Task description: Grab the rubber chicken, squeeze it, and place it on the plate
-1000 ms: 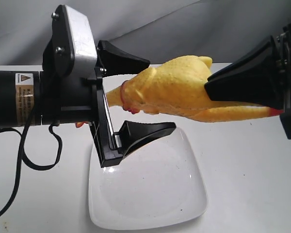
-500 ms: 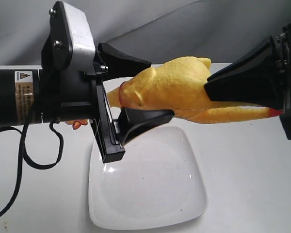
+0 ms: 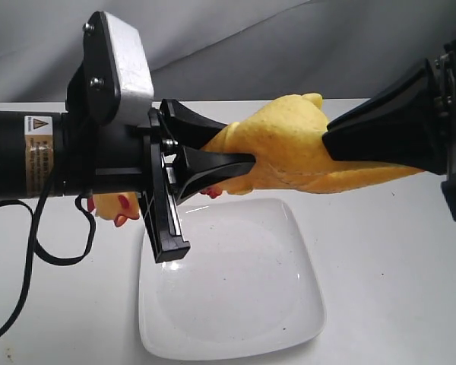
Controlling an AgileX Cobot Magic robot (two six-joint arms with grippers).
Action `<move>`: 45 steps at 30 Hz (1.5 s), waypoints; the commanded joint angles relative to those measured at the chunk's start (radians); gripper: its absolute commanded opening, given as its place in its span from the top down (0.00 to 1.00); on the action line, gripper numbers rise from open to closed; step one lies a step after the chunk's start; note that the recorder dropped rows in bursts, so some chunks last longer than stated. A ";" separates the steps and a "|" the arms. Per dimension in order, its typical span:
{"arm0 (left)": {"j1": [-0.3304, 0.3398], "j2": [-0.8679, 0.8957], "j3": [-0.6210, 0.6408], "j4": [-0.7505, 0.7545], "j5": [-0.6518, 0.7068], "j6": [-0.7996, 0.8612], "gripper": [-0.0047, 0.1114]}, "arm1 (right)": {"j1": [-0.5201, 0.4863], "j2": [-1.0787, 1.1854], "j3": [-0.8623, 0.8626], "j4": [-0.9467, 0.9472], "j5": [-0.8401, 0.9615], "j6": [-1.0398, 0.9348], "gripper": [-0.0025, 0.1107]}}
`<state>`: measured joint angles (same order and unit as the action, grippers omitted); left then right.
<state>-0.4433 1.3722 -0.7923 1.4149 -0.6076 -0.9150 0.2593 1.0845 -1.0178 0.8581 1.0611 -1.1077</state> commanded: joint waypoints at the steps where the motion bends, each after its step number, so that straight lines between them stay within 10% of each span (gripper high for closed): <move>1: -0.005 0.000 -0.004 0.014 -0.032 0.001 0.77 | 0.001 -0.009 -0.003 0.043 -0.021 -0.009 0.98; 7: -0.005 0.000 -0.004 -0.009 0.009 -0.062 0.13 | 0.001 -0.009 -0.003 0.043 -0.021 -0.009 0.98; 16: -0.005 0.000 -0.004 -0.048 0.030 -0.079 0.08 | 0.001 -0.009 -0.003 0.043 -0.021 -0.009 0.98; 19: -0.005 0.000 -0.004 -0.048 0.030 -0.079 0.25 | 0.001 -0.009 -0.003 0.043 -0.021 -0.007 0.98; 23: -0.005 0.000 -0.004 -0.042 0.025 -0.079 0.96 | 0.001 -0.009 -0.003 0.043 -0.011 -0.007 0.98; 30: -0.005 0.000 -0.004 -0.029 -0.018 -0.075 0.94 | 0.001 -0.009 -0.003 0.043 -0.011 -0.009 0.98; 35: -0.005 0.000 -0.004 0.108 -0.018 -0.071 0.67 | 0.001 -0.009 -0.003 0.043 -0.011 -0.009 0.98; 40: -0.005 0.002 -0.004 0.039 -0.016 -0.097 0.13 | 0.001 -0.009 -0.003 0.043 -0.011 -0.009 0.98; 45: -0.005 0.002 -0.004 0.023 -0.016 -0.106 0.10 | 0.001 -0.009 -0.003 0.043 -0.011 -0.006 0.98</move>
<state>-0.4439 1.3722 -0.7923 1.4569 -0.6211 -1.0054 0.2593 1.0845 -1.0178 0.8657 1.0626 -1.1077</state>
